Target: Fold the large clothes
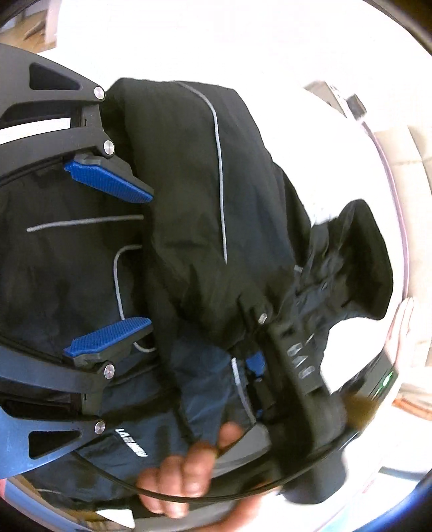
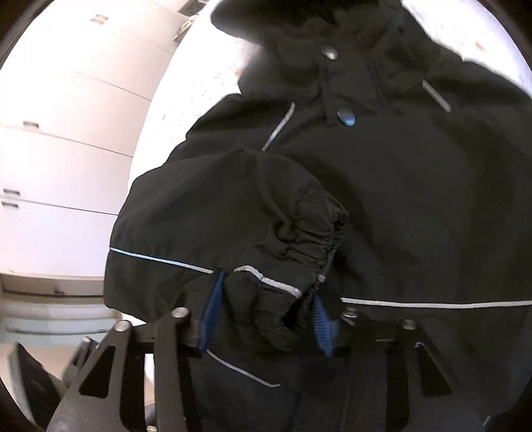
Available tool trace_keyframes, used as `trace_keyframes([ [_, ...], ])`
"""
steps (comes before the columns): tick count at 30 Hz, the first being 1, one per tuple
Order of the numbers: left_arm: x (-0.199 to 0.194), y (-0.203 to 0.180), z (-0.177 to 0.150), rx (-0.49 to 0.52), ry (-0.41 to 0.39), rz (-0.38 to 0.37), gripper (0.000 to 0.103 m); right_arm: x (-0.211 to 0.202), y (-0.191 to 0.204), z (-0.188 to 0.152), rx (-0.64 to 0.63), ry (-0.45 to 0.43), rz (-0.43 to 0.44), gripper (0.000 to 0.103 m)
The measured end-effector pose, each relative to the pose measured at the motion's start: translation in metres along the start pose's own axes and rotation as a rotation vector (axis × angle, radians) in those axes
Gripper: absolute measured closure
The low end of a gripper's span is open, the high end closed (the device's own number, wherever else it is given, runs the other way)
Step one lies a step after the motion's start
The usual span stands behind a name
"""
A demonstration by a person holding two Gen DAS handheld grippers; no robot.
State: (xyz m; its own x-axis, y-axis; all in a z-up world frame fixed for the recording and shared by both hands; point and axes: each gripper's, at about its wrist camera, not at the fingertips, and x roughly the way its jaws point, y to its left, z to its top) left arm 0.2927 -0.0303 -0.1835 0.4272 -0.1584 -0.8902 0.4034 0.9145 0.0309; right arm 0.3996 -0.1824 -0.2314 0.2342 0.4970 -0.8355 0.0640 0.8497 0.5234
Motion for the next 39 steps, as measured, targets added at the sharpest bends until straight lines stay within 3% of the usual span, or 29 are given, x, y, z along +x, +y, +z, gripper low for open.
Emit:
trace_keyframes([
  [4, -0.014, 0.023, 0.010, -0.077, -0.041, 0.062, 0.030, -0.020, 0.020, -0.005, -0.097, -0.062, -0.054, 0.069],
  [11, -0.022, 0.056, 0.037, -0.230, -0.100, 0.061, 0.036, -0.080, 0.032, -0.006, -0.182, -0.181, -0.096, 0.070],
  [13, -0.015, 0.059, 0.044, -0.253, -0.100, 0.039, 0.042, -0.098, 0.032, -0.006, -0.198, -0.222, -0.135, 0.070],
  [14, -0.012, 0.059, 0.047, -0.260, -0.097, 0.023, 0.051, -0.111, 0.027, -0.007, -0.201, -0.246, -0.163, 0.070],
  [15, -0.007, 0.057, 0.049, -0.262, -0.086, 0.016, 0.069, -0.120, 0.023, -0.010, -0.196, -0.261, -0.182, 0.070],
  [17, 0.008, 0.050, 0.055, -0.251, -0.047, -0.018, 0.082, -0.140, 0.007, -0.013, -0.164, -0.288, -0.226, 0.070],
  [20, 0.031, 0.037, 0.062, -0.241, -0.009, -0.089, 0.082, -0.163, -0.029, -0.021, -0.095, -0.315, -0.305, 0.070],
  [23, 0.057, 0.019, 0.060, -0.202, 0.041, -0.112, 0.082, -0.165, -0.073, -0.028, 0.011, -0.274, -0.313, 0.070],
  [26, 0.093, 0.007, 0.055, -0.162, 0.132, -0.078, 0.082, -0.140, -0.108, -0.035, 0.092, -0.212, -0.303, 0.070],
  [31, 0.108, 0.005, 0.060, -0.151, 0.161, -0.061, 0.082, -0.096, -0.145, -0.041, 0.166, -0.134, -0.344, 0.070],
  [35, 0.109, 0.003, 0.062, -0.139, 0.168, -0.055, 0.082, -0.090, -0.159, -0.039, 0.209, -0.123, -0.291, 0.067],
  [37, 0.101, -0.001, 0.064, -0.121, 0.165, -0.045, 0.082, -0.098, -0.159, -0.037, 0.227, -0.106, -0.279, 0.063],
  [39, 0.089, 0.001, 0.065, -0.102, 0.141, -0.043, 0.082, -0.113, -0.154, -0.038, 0.232, -0.112, -0.291, 0.044],
])
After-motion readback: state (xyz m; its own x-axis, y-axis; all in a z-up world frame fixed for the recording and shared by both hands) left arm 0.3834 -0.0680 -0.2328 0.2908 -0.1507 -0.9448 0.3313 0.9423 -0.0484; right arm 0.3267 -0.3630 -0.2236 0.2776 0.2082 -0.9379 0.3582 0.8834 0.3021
